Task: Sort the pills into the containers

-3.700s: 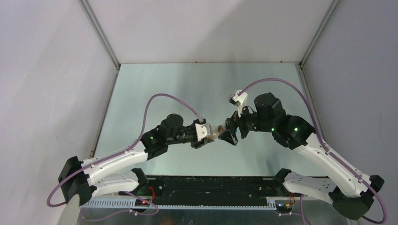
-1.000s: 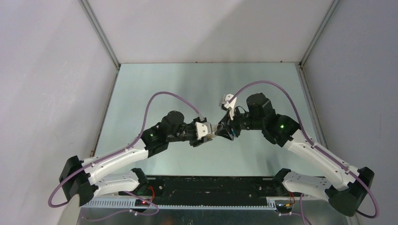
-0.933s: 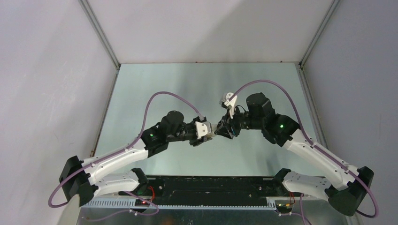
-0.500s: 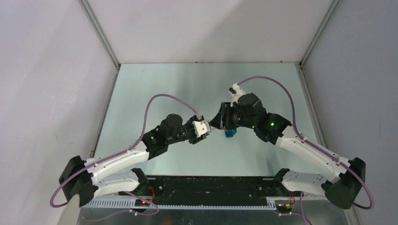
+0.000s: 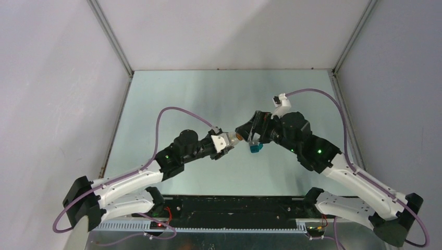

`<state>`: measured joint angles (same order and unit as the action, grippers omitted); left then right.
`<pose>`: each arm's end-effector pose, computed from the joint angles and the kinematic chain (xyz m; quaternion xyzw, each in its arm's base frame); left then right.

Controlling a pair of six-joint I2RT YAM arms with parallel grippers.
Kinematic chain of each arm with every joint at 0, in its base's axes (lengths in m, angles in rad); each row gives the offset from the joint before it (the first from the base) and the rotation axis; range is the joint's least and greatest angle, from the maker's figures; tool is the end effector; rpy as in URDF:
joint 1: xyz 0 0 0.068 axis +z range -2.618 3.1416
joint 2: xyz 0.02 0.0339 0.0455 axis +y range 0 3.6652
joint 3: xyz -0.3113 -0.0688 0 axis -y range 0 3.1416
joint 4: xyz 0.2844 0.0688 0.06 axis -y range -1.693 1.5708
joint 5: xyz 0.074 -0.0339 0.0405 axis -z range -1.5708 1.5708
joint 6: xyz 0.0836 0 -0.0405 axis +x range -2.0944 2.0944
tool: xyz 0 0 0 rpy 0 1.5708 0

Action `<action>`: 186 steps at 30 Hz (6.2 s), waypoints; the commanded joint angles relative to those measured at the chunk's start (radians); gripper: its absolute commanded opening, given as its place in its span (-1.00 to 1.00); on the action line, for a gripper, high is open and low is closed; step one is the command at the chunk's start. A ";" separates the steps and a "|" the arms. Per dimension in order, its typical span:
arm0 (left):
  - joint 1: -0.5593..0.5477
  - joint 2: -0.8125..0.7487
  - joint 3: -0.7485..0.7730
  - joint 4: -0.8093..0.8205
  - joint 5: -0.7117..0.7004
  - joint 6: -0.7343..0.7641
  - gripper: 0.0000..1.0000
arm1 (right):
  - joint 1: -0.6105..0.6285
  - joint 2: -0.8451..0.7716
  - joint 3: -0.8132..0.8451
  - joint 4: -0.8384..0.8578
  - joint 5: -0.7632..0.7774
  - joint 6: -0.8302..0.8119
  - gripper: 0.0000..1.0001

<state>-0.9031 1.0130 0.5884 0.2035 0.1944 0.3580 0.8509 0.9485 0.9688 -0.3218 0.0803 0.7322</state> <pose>0.1677 -0.2388 0.2809 0.5072 0.5919 -0.2404 0.5785 0.1843 0.2000 0.3855 -0.0240 0.8046 0.3988 0.4393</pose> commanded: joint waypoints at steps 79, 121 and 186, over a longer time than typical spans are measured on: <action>-0.004 -0.013 0.100 -0.088 0.169 0.030 -1.00 | -0.123 0.034 0.112 -0.181 -0.581 -0.795 0.64; -0.004 0.003 0.090 -0.044 -0.039 0.015 -1.00 | -0.110 -0.074 0.028 -0.046 -0.371 -0.533 0.92; -0.002 -0.034 0.094 -0.118 0.134 0.074 -1.00 | -0.118 0.081 0.157 -0.202 -0.544 -0.734 0.90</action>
<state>-0.9035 1.0119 0.6846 0.0349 0.2245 0.4118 0.7345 1.0424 1.1332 -0.4694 -0.2974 0.2855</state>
